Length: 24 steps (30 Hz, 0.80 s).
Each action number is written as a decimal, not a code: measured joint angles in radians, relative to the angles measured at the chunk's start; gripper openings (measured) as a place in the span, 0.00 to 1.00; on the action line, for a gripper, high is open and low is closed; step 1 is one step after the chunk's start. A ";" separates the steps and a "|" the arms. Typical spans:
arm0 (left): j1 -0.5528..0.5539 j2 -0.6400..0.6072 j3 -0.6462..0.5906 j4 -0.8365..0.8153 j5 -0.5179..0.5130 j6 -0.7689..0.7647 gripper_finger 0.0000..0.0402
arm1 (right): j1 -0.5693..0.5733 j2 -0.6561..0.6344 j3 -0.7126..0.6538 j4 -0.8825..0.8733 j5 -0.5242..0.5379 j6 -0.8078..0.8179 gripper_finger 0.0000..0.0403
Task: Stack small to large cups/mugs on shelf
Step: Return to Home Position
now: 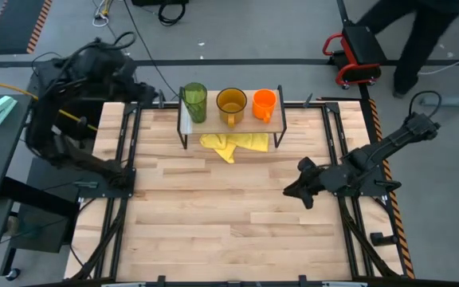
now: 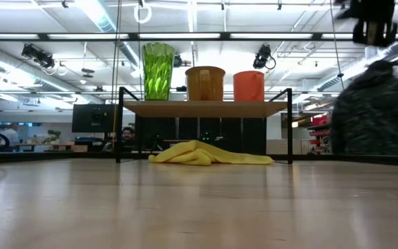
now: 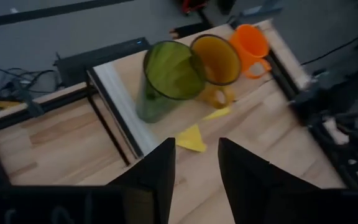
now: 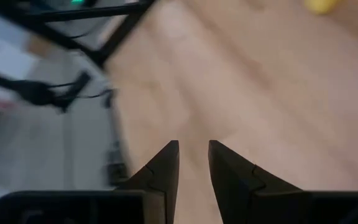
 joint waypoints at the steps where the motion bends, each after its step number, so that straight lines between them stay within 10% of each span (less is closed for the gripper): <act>1: -0.018 -0.015 0.000 0.001 -0.007 -0.019 0.33 | 0.000 0.000 0.025 0.002 -0.030 0.000 0.23; 13: -0.185 -0.126 0.000 -0.001 -0.018 -0.008 0.31 | 0.020 -0.007 0.283 -0.143 -0.133 -0.202 0.23; 24: -0.453 -0.175 -0.019 0.014 -0.235 -0.018 0.33 | 0.076 -0.208 0.111 0.341 -0.048 -0.458 0.23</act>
